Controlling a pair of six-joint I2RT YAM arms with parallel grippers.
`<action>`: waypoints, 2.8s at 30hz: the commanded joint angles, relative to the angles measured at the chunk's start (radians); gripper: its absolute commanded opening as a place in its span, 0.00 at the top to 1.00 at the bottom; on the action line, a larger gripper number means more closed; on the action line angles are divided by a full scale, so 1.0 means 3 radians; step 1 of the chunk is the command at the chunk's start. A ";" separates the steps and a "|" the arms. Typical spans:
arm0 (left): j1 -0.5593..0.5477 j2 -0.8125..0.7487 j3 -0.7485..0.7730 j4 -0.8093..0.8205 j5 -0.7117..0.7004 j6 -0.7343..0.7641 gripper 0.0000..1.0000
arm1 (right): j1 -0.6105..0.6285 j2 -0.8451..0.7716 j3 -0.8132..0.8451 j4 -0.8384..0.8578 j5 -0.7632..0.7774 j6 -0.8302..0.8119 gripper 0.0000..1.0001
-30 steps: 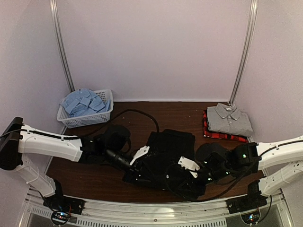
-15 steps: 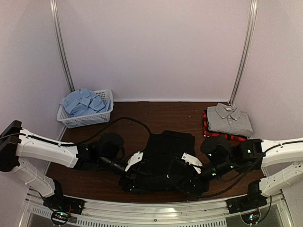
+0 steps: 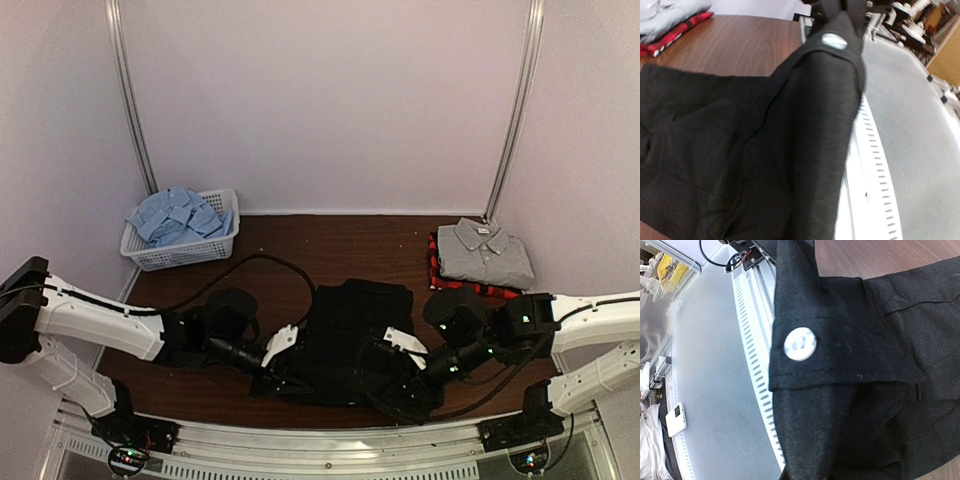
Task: Fold and stack the long sleeve shirts
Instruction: Fold the 2/3-rectangle-folded shirt at the center of the board.
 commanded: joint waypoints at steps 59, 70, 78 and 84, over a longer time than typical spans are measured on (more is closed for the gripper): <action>0.1225 0.1690 0.1451 -0.0929 0.1271 -0.0779 1.00 | -0.2102 0.1518 0.0450 -0.0005 -0.0955 -0.0140 0.32; 0.1290 0.1991 0.1696 -0.0920 0.1145 -0.0813 1.00 | -0.2252 0.1522 0.0152 0.0346 -0.0769 -0.0046 0.63; 0.1292 0.2035 0.1756 -0.0935 0.1138 -0.0832 1.00 | -0.2295 0.1477 0.0148 0.0393 -0.0754 -0.0087 0.87; 0.1294 0.1793 0.1746 -0.0930 0.1237 -0.0825 1.00 | -0.2296 0.1214 0.0226 0.0245 -0.0844 -0.0125 1.00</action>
